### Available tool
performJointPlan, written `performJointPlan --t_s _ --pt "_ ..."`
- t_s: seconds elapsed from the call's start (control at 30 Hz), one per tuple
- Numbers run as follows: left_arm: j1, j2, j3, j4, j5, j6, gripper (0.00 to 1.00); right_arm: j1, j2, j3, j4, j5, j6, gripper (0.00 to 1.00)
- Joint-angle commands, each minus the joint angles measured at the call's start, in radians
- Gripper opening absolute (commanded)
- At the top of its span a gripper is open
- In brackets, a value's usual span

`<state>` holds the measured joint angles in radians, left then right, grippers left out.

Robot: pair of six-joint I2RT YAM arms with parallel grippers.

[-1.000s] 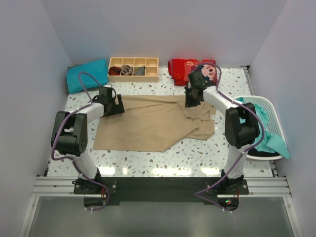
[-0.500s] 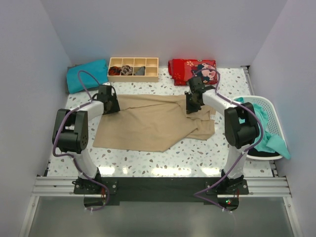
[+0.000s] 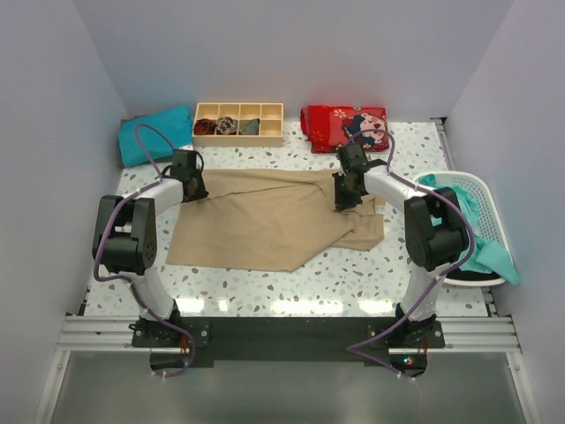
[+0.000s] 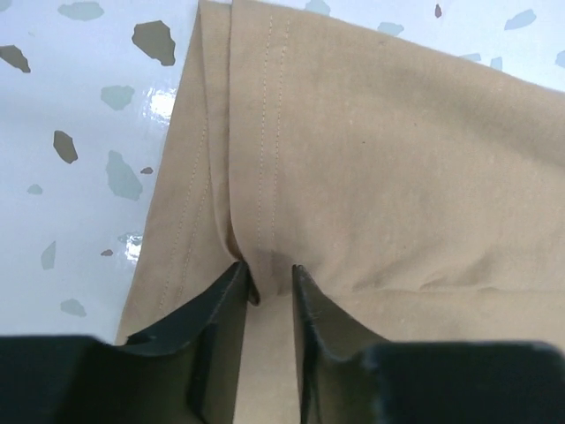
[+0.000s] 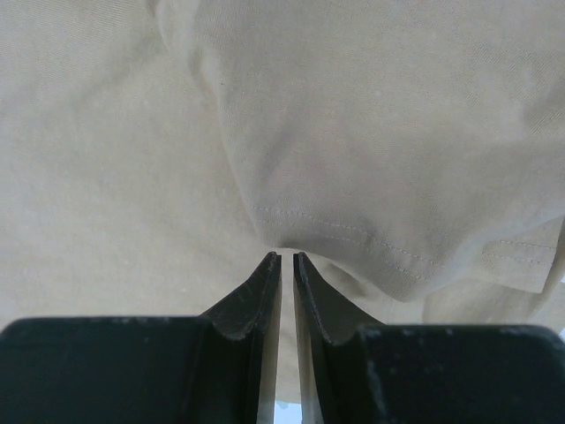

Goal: Fold and stack the t-shirts
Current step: Fold the flattened tshirt in 1/3 of the way

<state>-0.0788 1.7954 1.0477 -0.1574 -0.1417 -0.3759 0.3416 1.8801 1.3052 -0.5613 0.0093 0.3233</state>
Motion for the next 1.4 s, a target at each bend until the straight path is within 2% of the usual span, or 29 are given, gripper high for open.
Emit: performJointPlan --t_s 0.0,0.07,0.1,0.17,0.3,0.47,0.77,1.03,1.2,1.23,1.27,1.3,1.37 --pt "0.008 -0.016 0.040 0.016 0.014 0.012 0.20 0.007 -0.042 0.011 0.008 0.006 -0.015 0.14" --pt "0.008 -0.016 0.038 0.021 0.019 0.017 0.13 0.005 -0.042 0.009 0.008 0.009 -0.018 0.14" --pt "0.008 -0.016 0.038 0.018 0.025 0.019 0.06 0.007 -0.044 0.009 0.006 0.009 -0.018 0.14" --pt "0.008 -0.014 0.040 0.016 0.027 0.025 0.00 0.007 -0.044 0.008 0.005 0.014 -0.018 0.14" --pt "0.014 -0.014 0.044 0.010 0.040 0.029 0.00 0.005 -0.052 0.003 0.001 0.018 -0.015 0.14" --pt "0.057 -0.057 0.057 0.005 0.045 0.029 0.00 0.005 -0.091 -0.027 -0.022 0.099 0.008 0.15" --pt "0.145 -0.059 0.115 -0.005 0.047 0.045 0.00 0.008 -0.101 -0.070 -0.038 0.084 0.017 0.17" --pt "0.168 -0.045 0.114 0.004 0.047 0.045 0.00 0.008 -0.096 -0.086 -0.035 0.096 0.013 0.16" --pt "0.168 0.010 0.103 -0.011 0.064 0.045 0.00 0.007 -0.113 -0.090 -0.028 0.193 0.022 0.17" --pt "0.166 0.015 0.094 -0.007 0.051 0.042 0.06 0.005 -0.119 -0.086 -0.031 0.214 0.022 0.18" --pt "0.168 0.021 0.081 -0.014 0.030 0.032 0.50 0.005 -0.127 -0.078 -0.034 0.233 0.022 0.19" --pt "0.168 0.033 0.075 -0.024 -0.011 0.023 0.99 0.005 -0.131 -0.061 -0.038 0.268 0.026 0.20" --pt "0.166 0.030 0.048 -0.019 -0.050 0.006 1.00 0.005 -0.153 -0.044 -0.046 0.302 0.043 0.21"
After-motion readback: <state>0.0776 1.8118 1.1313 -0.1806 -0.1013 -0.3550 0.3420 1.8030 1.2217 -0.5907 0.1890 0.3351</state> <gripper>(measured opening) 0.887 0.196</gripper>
